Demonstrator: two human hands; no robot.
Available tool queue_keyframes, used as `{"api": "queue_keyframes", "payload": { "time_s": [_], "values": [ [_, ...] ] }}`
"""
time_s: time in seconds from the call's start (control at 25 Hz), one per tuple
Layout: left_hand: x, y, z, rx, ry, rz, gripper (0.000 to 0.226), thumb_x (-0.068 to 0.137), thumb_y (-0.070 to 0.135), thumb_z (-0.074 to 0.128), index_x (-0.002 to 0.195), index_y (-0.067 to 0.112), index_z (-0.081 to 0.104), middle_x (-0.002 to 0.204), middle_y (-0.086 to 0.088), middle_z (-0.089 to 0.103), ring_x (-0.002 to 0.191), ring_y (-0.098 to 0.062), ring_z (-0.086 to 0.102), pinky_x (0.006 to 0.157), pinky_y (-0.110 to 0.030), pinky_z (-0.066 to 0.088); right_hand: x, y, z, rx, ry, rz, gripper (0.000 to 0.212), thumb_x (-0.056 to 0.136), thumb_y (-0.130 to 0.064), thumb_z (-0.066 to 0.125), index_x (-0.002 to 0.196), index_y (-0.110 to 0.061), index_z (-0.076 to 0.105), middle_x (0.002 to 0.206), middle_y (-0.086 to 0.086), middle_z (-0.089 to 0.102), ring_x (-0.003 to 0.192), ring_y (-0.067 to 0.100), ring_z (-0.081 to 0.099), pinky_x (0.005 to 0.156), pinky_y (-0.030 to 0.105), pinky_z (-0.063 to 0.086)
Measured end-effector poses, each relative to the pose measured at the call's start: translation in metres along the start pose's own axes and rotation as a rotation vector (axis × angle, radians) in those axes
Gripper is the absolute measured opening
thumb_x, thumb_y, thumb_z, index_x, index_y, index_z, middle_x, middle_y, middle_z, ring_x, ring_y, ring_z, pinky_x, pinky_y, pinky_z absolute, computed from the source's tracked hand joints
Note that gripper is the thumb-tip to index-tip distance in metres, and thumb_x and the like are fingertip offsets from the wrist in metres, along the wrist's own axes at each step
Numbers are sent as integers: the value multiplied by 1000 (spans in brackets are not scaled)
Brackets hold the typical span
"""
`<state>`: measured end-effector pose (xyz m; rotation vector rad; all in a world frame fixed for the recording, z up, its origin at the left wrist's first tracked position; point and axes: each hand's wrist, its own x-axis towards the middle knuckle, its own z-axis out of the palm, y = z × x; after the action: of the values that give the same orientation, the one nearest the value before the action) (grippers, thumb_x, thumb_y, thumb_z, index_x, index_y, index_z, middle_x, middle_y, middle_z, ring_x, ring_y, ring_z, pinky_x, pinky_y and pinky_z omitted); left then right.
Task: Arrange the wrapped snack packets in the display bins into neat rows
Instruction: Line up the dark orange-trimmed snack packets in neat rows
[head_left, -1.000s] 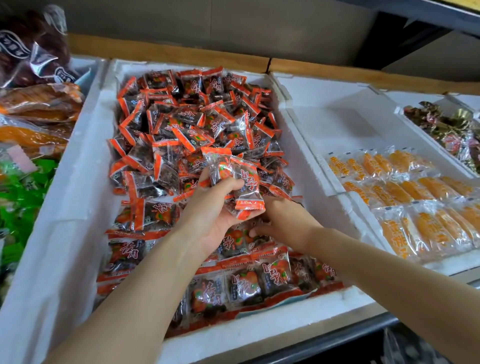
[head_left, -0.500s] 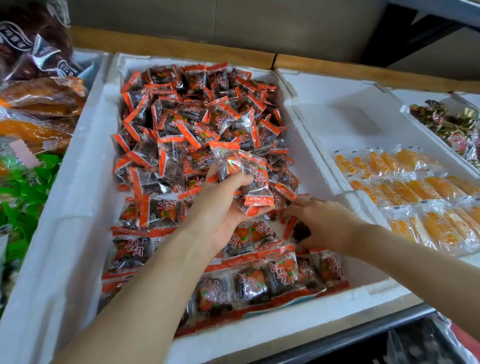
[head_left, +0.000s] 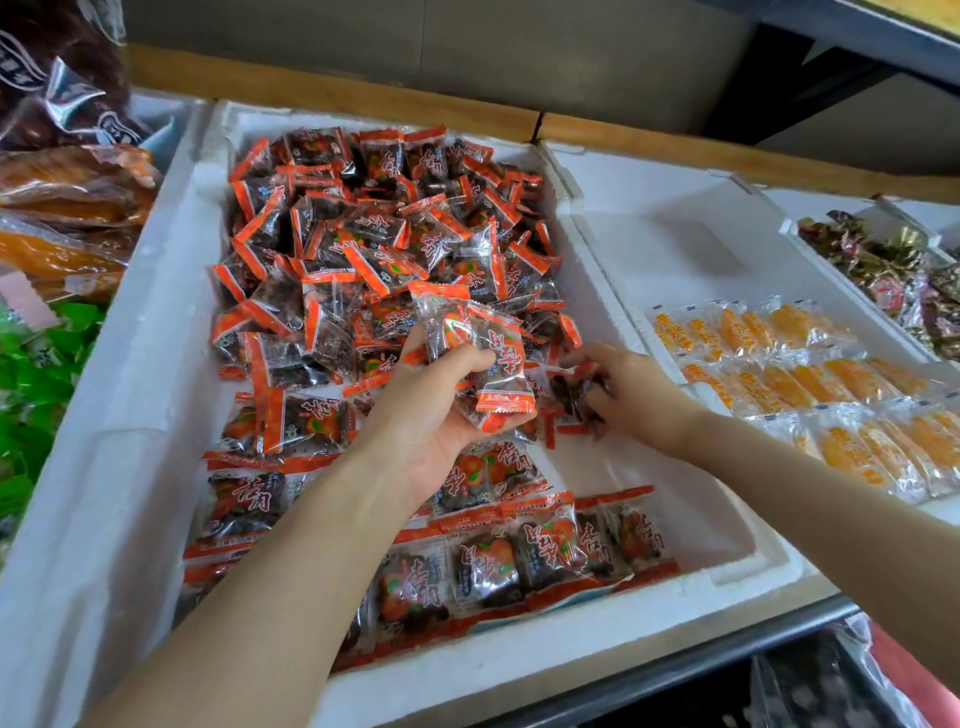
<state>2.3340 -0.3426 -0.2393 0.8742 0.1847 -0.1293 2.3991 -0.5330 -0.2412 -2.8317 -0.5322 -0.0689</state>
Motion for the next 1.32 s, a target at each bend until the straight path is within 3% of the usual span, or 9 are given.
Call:
{"api": "queue_keyframes", "payload": {
  "time_s": [0.12,0.24,0.36,0.48,0.68,0.88,1.04,1.2,1.32],
  "values": [
    [0,0,-1,8,-2,10,28,89,-3,56,109,15,59,112,-18,67,89,-31,70,68,-52,59,17,2,6,-146,-59,28,30,93,-3,42,114,-8,63,121,9,54,105,23,55,91,21,39],
    [1,0,-1,8,-3,15,31,89,-3,56,115,15,57,113,-18,67,92,-32,69,67,-51,59,12,5,1,-280,-173,51,26,93,-24,56,108,-5,66,112,12,59,98,24,57,86,30,44],
    [0,0,1,4,-18,10,29,89,-3,55,111,15,59,112,-18,67,89,-31,70,69,-53,58,3,10,-11,9,-46,75,33,84,-13,68,117,-15,63,118,3,62,107,20,58,91,25,44],
    [-1,0,1,12,-18,6,29,89,-3,56,113,13,58,113,-18,67,88,-31,70,70,-53,58,-6,8,-13,387,-203,56,36,80,0,69,111,-17,60,106,-4,62,98,14,60,81,14,48],
    [-2,1,1,-2,-7,0,26,88,-4,56,109,13,57,114,-20,65,93,-34,68,71,-55,57,-16,8,9,-493,-129,-207,36,87,-17,60,121,-27,55,124,-6,49,114,18,46,97,30,39],
    [-2,0,1,2,-3,8,23,88,-5,55,100,15,58,114,-20,65,97,-36,67,72,-56,57,-31,7,11,-384,-295,-110,61,81,-1,59,135,-23,40,131,-3,44,111,22,56,85,33,45],
    [0,0,0,6,3,7,25,88,-4,56,102,17,58,114,-19,66,94,-35,68,72,-55,57,-34,12,7,-369,-328,-159,58,83,5,52,133,-21,41,130,-3,46,109,20,57,87,29,45],
    [1,0,-1,2,1,0,26,89,-4,56,108,13,59,114,-20,66,94,-34,68,66,-52,59,-15,4,0,-181,-36,18,36,90,-14,57,124,-15,43,124,4,48,108,24,54,84,31,43],
    [2,1,-2,11,13,-2,28,89,-2,56,113,11,58,113,-19,67,93,-34,69,67,-51,59,11,1,11,-229,56,98,50,91,-34,57,128,-9,34,127,12,45,111,30,53,86,37,45]
  ]
}}
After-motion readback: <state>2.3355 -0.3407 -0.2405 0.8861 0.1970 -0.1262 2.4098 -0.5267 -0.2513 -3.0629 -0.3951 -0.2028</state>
